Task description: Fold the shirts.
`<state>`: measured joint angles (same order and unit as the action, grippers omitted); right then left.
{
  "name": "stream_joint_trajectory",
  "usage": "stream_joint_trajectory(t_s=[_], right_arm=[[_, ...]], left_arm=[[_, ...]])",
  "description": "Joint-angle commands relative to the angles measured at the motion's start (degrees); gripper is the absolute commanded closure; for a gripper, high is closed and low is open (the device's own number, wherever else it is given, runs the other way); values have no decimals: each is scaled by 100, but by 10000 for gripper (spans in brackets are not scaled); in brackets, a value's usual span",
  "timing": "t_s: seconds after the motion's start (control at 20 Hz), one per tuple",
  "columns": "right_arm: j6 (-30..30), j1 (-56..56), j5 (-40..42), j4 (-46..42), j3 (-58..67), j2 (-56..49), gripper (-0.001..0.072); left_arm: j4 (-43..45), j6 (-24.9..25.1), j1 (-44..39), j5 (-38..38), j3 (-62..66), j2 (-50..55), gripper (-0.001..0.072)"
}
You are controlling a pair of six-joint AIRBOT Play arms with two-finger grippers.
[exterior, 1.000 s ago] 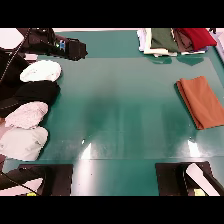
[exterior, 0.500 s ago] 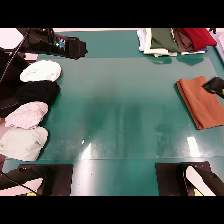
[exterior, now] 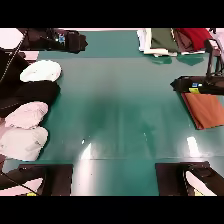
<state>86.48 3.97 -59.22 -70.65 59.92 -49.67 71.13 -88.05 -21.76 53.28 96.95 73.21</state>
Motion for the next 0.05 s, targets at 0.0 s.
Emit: stream_joint_trajectory(t_s=[0.0], right_arm=[[2, 190, 7, 20, 4, 4, 694]], left_arm=[[2, 0, -2, -107, 2, 0, 685]])
